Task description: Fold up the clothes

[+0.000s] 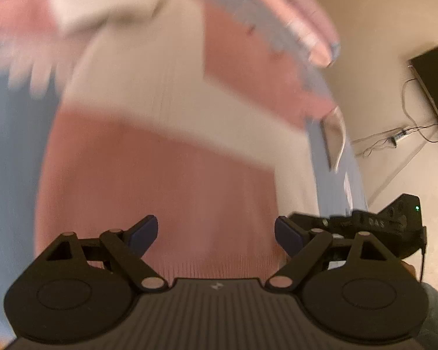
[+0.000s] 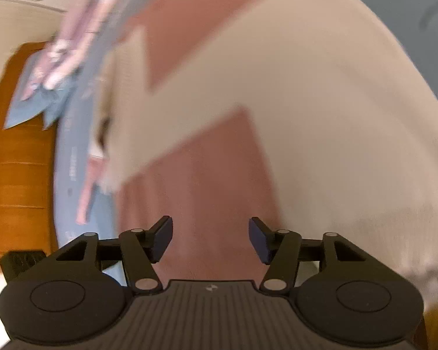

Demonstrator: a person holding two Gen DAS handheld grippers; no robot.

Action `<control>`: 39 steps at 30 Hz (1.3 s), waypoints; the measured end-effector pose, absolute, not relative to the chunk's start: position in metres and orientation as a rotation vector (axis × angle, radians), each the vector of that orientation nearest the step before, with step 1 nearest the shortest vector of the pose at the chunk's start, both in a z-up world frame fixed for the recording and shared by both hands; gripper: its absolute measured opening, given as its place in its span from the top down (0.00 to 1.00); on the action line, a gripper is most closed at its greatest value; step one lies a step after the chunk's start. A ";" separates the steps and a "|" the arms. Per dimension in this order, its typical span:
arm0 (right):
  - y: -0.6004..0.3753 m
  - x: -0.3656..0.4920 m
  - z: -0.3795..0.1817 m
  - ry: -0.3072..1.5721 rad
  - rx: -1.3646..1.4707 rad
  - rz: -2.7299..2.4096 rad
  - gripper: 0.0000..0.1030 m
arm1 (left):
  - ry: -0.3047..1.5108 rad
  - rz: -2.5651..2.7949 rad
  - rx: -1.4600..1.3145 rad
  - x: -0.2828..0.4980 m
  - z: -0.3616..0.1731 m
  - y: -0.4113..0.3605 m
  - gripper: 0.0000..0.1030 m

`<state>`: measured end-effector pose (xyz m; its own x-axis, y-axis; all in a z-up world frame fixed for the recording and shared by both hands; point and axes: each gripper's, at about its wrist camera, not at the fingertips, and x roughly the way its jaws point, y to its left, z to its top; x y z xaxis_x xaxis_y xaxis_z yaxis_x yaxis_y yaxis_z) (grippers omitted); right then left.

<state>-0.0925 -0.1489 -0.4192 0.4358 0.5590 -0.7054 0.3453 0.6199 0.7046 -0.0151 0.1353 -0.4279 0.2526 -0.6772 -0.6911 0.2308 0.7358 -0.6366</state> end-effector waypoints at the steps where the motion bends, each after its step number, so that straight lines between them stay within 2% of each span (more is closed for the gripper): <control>1: -0.147 -0.084 -0.416 1.134 0.955 0.180 0.34 | 1.124 -0.641 -0.456 -0.004 -0.424 0.137 0.15; 4: -0.139 -0.058 -0.413 1.082 0.981 0.220 0.32 | 1.084 -0.630 -0.510 0.029 -0.430 0.145 0.15; 8: -0.129 -0.034 -0.424 1.050 0.998 0.231 0.32 | 1.123 -0.558 -0.456 0.053 -0.451 0.149 0.16; 14: -0.150 -0.056 -0.448 1.073 1.083 0.139 0.33 | 1.125 -0.557 -0.422 0.019 -0.452 0.179 0.15; 22: -0.173 -0.094 -0.437 1.106 1.098 0.010 0.32 | 1.209 -0.484 -0.435 -0.017 -0.438 0.200 0.16; 27: -0.134 -0.068 -0.422 1.089 1.114 0.190 0.30 | 1.164 -0.643 -0.481 -0.018 -0.422 0.179 0.15; 32: -0.082 -0.036 -0.449 1.142 1.258 0.332 0.30 | 1.301 -0.757 -0.356 -0.018 -0.448 0.151 0.16; 39: -0.078 -0.053 -0.471 1.249 1.240 0.271 0.30 | 1.332 -0.729 -0.416 -0.035 -0.453 0.183 0.15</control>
<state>-0.0532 -0.0778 -0.4706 0.3773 0.7391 -0.5581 0.4419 0.3859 0.8098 -0.0353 0.1825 -0.4526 0.0660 -0.6876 -0.7230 0.2387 0.7145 -0.6577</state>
